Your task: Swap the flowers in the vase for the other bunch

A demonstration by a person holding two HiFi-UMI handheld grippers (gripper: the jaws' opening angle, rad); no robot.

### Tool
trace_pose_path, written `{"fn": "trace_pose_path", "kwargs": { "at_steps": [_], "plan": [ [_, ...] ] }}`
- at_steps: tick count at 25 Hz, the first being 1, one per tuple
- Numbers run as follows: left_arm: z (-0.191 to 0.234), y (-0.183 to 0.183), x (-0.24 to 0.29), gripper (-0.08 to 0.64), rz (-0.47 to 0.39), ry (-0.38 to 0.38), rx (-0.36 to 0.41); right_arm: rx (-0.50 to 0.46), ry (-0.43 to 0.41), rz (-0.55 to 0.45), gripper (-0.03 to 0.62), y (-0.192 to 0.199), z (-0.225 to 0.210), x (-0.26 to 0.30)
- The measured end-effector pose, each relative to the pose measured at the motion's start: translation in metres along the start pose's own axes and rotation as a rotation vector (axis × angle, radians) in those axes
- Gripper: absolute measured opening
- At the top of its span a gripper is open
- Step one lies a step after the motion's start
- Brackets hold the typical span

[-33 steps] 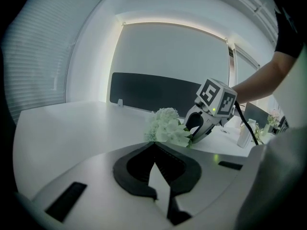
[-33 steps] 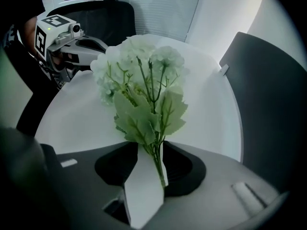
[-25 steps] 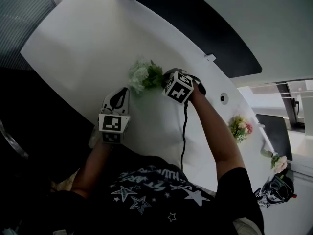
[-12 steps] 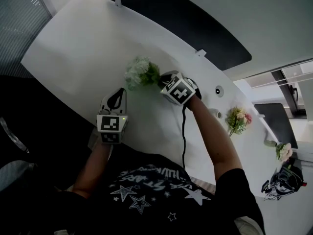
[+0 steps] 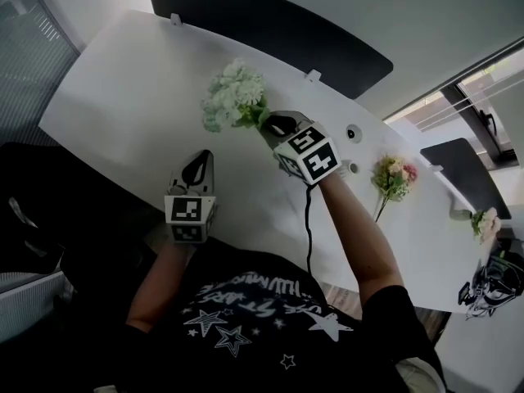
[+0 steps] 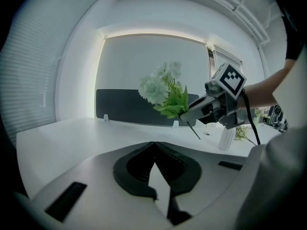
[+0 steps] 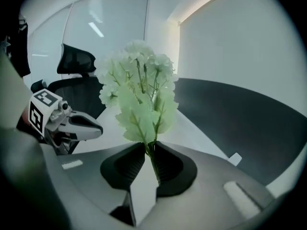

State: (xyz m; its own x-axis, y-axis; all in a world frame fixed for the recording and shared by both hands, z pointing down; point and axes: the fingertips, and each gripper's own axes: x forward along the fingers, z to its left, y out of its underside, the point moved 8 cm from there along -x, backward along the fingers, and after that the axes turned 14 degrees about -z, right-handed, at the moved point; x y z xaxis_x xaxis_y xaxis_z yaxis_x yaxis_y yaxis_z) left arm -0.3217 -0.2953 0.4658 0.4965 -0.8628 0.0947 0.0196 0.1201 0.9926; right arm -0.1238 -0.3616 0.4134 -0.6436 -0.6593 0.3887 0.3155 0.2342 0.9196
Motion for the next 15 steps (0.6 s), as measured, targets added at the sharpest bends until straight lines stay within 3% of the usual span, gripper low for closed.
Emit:
{"fn": "trace_pose_path", "kwargs": {
  "at_steps": [9,15],
  "plan": [
    [-0.067,-0.014,0.001,0.006,0.010,0.104,0.040,0.136,0.119,-0.281,0.063,-0.026,-0.003,-0.104],
    [-0.122,-0.031,0.013,0.008,-0.024,0.226,0.041,0.236,0.192,-0.415,0.063,-0.023,-0.023,-0.181]
  ]
}}
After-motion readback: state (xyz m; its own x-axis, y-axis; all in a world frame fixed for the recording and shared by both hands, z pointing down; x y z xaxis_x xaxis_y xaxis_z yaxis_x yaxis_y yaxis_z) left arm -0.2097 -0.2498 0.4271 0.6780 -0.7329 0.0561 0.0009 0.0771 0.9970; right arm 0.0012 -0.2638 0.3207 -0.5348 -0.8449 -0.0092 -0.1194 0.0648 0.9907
